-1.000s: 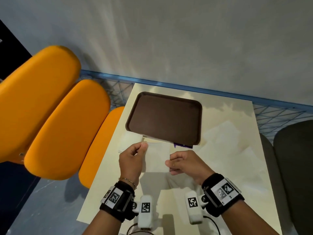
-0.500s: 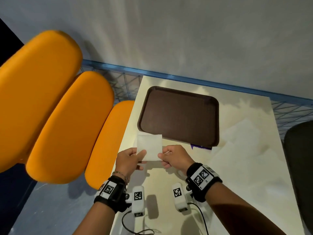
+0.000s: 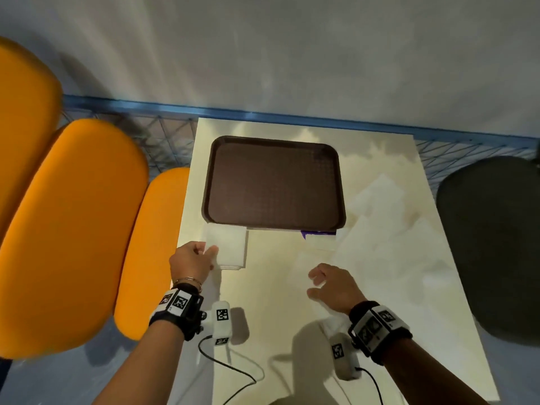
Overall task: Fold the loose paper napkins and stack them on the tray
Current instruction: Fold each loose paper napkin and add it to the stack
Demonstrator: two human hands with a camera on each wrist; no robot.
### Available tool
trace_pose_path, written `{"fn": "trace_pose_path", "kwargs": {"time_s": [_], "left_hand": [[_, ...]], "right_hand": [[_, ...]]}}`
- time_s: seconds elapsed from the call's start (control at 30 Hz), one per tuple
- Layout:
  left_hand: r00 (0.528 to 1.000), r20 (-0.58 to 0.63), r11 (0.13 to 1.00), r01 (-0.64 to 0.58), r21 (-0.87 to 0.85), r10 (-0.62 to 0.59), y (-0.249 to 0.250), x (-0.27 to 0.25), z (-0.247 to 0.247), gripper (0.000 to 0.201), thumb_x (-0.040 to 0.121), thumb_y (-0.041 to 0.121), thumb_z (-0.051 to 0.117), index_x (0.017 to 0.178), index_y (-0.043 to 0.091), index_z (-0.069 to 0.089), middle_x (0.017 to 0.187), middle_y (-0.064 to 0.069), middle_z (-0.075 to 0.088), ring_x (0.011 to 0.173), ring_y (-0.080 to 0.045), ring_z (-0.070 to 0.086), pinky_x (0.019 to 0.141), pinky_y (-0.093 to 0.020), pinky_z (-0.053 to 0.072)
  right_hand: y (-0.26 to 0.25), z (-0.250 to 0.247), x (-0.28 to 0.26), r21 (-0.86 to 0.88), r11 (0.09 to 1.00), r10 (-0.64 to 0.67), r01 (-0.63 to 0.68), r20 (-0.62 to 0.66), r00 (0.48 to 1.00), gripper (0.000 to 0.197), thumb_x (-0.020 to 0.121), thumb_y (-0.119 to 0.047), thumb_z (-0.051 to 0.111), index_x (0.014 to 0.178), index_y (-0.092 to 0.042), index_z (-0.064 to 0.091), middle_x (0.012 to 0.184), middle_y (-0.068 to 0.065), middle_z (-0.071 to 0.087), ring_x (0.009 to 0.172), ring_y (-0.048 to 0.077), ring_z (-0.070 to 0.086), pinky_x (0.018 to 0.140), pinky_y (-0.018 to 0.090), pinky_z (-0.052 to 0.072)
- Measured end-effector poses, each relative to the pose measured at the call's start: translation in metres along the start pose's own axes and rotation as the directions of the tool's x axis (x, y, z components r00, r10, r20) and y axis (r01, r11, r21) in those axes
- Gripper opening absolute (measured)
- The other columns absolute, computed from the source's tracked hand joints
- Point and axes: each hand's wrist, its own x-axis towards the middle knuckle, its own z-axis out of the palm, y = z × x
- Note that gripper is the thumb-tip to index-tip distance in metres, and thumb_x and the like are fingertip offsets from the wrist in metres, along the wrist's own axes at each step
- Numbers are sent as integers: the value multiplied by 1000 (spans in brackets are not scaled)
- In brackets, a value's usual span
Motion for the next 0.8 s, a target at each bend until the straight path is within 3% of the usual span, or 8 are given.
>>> {"fn": "trace_pose_path", "kwargs": {"time_s": [0.13,0.2,0.27,0.33,0.43,0.57,0.7,0.8], "left_hand": [[994,-106,990,-17,141,33,4,-7,4,55,83,44,84,127,17,64,124,-7,69,110,-33,67,89,-43,55],[984,-162,985,-45,165,72,9,-21,8,67,83,45,85,135,14,56,140,-12,54,111,-38,64,86,-46,53],[969,-175,970,-136,204,172,17,-39,15,62,86,44,82,134,15,54,140,-12,49,105,-37,64,79,-43,51],[955,-77,931,-258,257,286,24,-59,27,48,90,43,77,127,20,59,132,-6,52,100,-29,63,79,-38,49],[884,258,845,-455,281,390,26,-91,63,27,91,44,74,112,28,67,113,5,61,96,-18,64,82,-32,50],[740,598,715,-595,368,308,28,-132,128,37,90,41,70,126,32,67,126,6,59,112,-16,62,97,-33,52],[747,632,703,-562,436,206,31,-168,183,50,84,57,74,126,31,65,123,9,61,115,-16,61,96,-32,49],[778,610,713,-514,476,154,40,-196,212,33,83,59,72,95,28,69,94,10,67,96,-18,66,81,-30,50]], "right_hand": [[59,0,-16,-172,984,24,-40,-96,995,45,87,-28,77,130,-31,64,125,-7,58,111,13,58,92,22,43],[82,0,-25,-192,979,33,-66,-168,985,50,88,-27,76,135,-34,61,133,-8,54,126,15,52,100,23,43],[100,2,-32,-213,973,43,-86,-198,979,58,88,-30,78,141,-33,56,142,-9,50,134,16,46,104,23,43],[114,5,-36,-259,962,40,-84,-171,985,67,88,-32,78,149,-32,50,152,-7,43,140,16,42,110,25,41],[130,11,-40,-228,972,20,-46,-118,993,74,90,-27,78,156,-31,44,159,-7,38,145,14,40,116,24,36],[147,18,-42,-182,983,-63,29,-181,982,62,95,-8,68,152,-27,50,155,-5,44,143,15,45,117,22,36],[164,14,-43,-64,987,-155,145,-203,967,60,91,5,62,144,-24,59,143,-3,58,132,18,58,110,18,40],[177,0,-51,34,979,-189,203,-244,951,61,93,9,58,140,-28,63,136,-8,62,110,10,64,91,0,37]]}}
